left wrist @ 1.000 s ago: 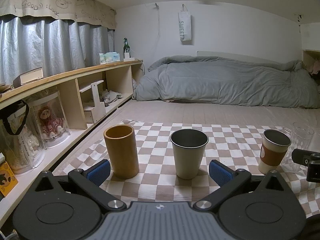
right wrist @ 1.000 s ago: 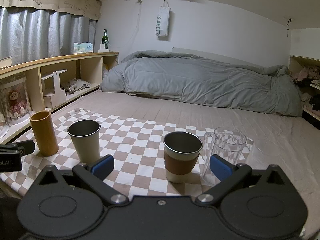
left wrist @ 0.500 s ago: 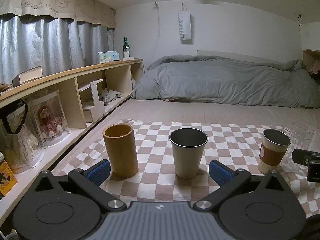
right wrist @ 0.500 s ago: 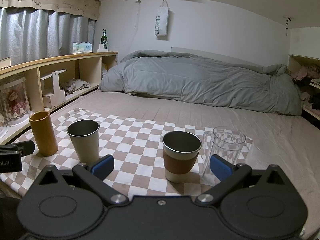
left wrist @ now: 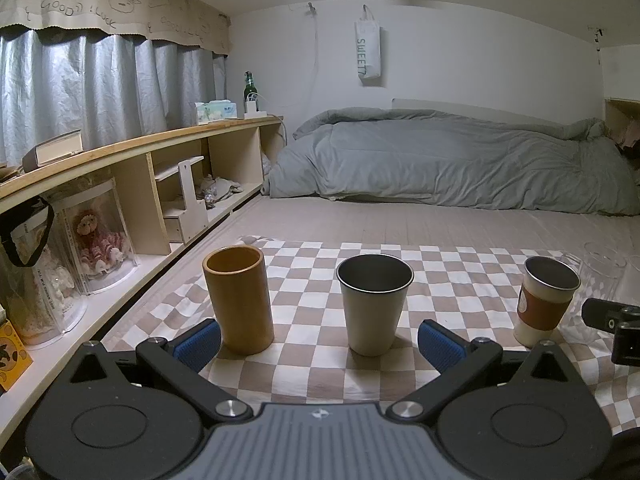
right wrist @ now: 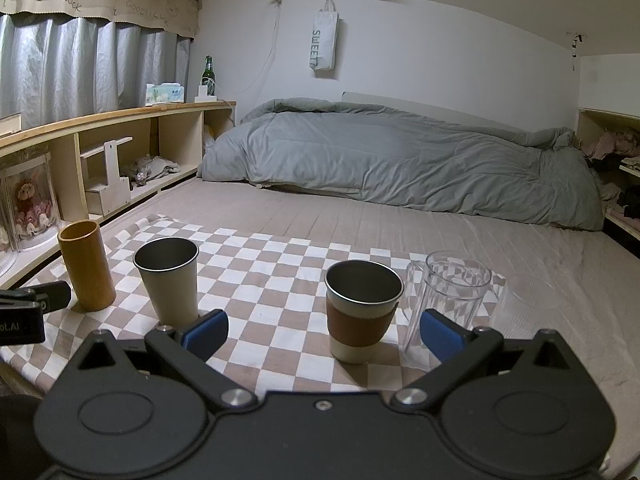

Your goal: Flip cup upright

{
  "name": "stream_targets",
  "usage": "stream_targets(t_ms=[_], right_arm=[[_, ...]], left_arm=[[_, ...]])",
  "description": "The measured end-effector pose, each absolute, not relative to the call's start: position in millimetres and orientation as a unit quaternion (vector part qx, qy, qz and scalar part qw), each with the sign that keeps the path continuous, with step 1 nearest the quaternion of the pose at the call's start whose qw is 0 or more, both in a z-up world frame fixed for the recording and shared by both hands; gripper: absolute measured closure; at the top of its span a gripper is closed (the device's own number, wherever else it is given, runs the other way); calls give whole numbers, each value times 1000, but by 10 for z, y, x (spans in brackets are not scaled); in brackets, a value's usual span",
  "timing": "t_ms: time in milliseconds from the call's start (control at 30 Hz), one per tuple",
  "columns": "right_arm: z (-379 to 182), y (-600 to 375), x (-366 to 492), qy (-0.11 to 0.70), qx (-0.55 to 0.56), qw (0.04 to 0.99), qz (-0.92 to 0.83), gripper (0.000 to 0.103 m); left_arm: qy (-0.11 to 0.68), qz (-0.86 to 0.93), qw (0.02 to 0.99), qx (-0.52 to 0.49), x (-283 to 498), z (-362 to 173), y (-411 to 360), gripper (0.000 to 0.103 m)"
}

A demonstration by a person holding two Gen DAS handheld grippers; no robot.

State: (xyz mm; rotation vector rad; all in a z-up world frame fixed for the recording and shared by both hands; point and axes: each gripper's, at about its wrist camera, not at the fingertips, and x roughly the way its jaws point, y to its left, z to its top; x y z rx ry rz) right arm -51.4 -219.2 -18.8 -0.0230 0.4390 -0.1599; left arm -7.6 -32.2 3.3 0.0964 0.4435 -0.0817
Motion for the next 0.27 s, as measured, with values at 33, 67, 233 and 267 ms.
stream_targets(t_ms=[33, 67, 233, 267], right_arm=[[-191, -2190, -513, 218, -11, 973, -80, 0], [-191, -2190, -513, 218, -11, 973, -80, 0], [-189, -2193, -513, 218, -11, 973, -80, 0], [-188, -2193, -512, 218, -11, 973, -80, 0]], left_arm=[[220, -41, 974, 48, -82, 28, -322, 0], [220, -42, 973, 48, -80, 29, -322, 0], [222, -41, 973, 47, -79, 20, -339, 0], [222, -42, 973, 48, -82, 14, -346, 0]])
